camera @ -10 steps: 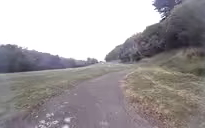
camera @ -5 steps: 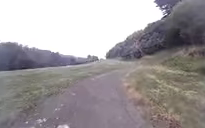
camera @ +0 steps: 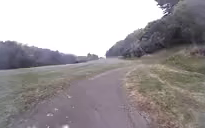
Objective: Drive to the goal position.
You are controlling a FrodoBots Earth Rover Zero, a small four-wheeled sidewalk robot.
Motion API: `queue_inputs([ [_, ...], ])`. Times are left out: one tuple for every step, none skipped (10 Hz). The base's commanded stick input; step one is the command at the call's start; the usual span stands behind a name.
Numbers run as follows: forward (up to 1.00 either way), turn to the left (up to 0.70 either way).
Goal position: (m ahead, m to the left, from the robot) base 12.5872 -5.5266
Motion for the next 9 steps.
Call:
queue_inputs([
  [0.45,0.00],
  [0.45,0.00],
  [0.45,0.00],
  [0.45,0.00],
  [0.45,0.00],
  [0.45,0.00],
  [0.45,0.00],
  [0.45,0.00],
  [0.45,0.00],
])
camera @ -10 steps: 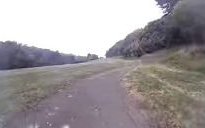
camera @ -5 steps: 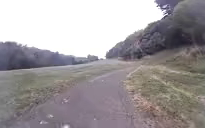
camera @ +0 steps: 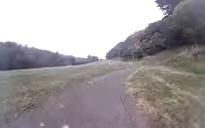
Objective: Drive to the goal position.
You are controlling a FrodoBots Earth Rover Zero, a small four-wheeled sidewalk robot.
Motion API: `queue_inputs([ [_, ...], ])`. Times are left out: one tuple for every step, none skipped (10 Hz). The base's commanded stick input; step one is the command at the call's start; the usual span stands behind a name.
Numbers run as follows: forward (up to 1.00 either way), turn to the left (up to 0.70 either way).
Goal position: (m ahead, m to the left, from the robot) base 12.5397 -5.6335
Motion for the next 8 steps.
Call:
queue_inputs([
  [0.45,0.00],
  [0.45,0.00],
  [0.45,0.00],
  [0.45,0.00],
  [0.45,0.00],
  [0.45,0.00],
  [0.45,0.00],
  [0.45,0.00],
])
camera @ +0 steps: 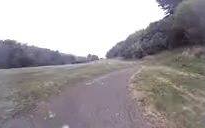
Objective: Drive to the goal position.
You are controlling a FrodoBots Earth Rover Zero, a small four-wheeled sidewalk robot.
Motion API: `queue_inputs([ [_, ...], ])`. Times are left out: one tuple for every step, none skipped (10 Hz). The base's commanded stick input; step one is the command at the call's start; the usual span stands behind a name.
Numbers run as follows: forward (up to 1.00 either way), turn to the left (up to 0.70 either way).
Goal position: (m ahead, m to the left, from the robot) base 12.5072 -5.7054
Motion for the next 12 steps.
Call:
queue_inputs([
  [0.45,0.00],
  [0.45,0.00],
  [0.45,0.00],
  [0.45,0.00],
  [0.45,0.00],
  [0.45,0.00],
  [0.45,0.00],
  [0.45,0.00],
  [0.45,0.00],
  [0.45,0.00],
  [0.45,0.00],
  [0.45,0.00],
])
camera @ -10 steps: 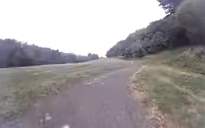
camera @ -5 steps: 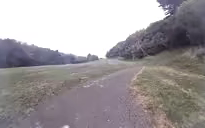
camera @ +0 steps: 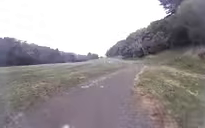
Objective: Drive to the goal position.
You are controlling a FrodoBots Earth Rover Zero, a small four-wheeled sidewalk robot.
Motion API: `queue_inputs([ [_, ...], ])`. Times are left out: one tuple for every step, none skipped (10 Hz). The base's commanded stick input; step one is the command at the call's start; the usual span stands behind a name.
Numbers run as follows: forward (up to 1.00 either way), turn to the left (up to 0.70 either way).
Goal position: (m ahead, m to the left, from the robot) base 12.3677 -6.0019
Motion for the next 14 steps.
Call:
queue_inputs([
  [0.45,0.00],
  [0.45,0.00],
  [0.45,0.00],
  [0.45,0.00],
  [0.45,0.00],
  [0.45,0.00],
  [0.45,0.00],
  [0.45,0.00],
  [0.45,0.00],
  [0.45,0.00],
  [0.45,0.00],
  [0.45,0.00],
  [0.45,0.00],
  [0.45,0.00],
])
